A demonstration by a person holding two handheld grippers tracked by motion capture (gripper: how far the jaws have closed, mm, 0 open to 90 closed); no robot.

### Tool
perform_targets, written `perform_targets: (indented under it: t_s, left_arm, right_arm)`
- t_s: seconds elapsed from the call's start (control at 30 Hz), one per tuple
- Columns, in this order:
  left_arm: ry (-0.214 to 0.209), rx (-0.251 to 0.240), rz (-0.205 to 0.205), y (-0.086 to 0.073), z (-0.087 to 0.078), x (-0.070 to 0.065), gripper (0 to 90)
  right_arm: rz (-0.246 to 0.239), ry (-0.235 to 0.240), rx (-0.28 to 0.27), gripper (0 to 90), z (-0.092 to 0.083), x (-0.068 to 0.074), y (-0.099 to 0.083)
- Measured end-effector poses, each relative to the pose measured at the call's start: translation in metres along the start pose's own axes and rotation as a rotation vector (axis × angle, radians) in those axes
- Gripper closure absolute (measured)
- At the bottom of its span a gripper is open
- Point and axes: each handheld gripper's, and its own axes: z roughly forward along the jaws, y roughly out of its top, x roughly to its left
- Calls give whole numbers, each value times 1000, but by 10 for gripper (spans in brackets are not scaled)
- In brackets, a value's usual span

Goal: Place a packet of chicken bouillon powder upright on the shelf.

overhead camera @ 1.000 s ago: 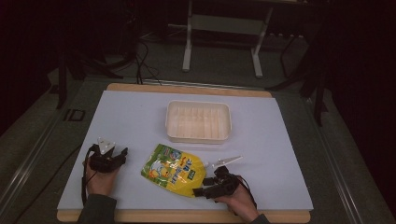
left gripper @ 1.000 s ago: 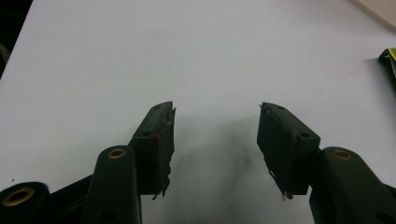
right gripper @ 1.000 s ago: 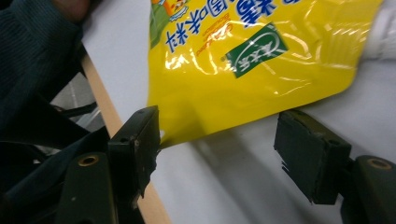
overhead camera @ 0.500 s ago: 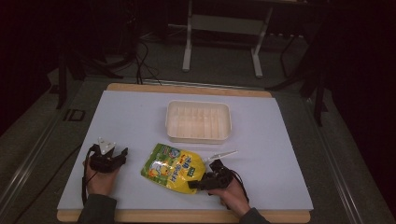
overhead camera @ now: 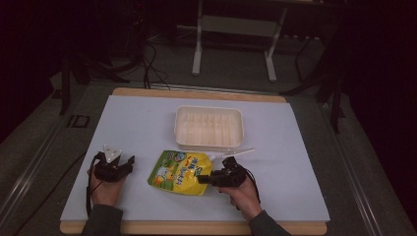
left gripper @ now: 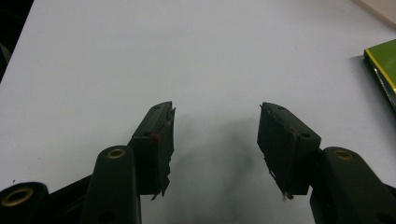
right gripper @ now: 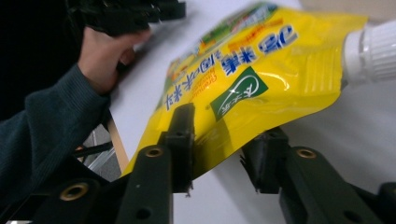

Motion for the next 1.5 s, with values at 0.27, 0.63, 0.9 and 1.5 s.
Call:
perform_targets:
  t_s: [0.27, 0.63, 0.9, 1.5]
  left_arm:
    - [-1, -2, -1, 0, 0, 0, 452]
    - [2, -5, -4, 0, 0, 0, 452]
    - [2, -10, -7, 0, -1, 0, 452]
    - [2, -10, -12, 0, -1, 1, 452]
  right_arm:
    - [-24, 50, -48, 848, 2, 7, 18]
    - [-64, 100, -79, 900, 5, 11, 33]
    - [-103, 117, -84, 900, 6, 18, 43]
    - [-204, 130, -45, 900, 16, 33, 75]
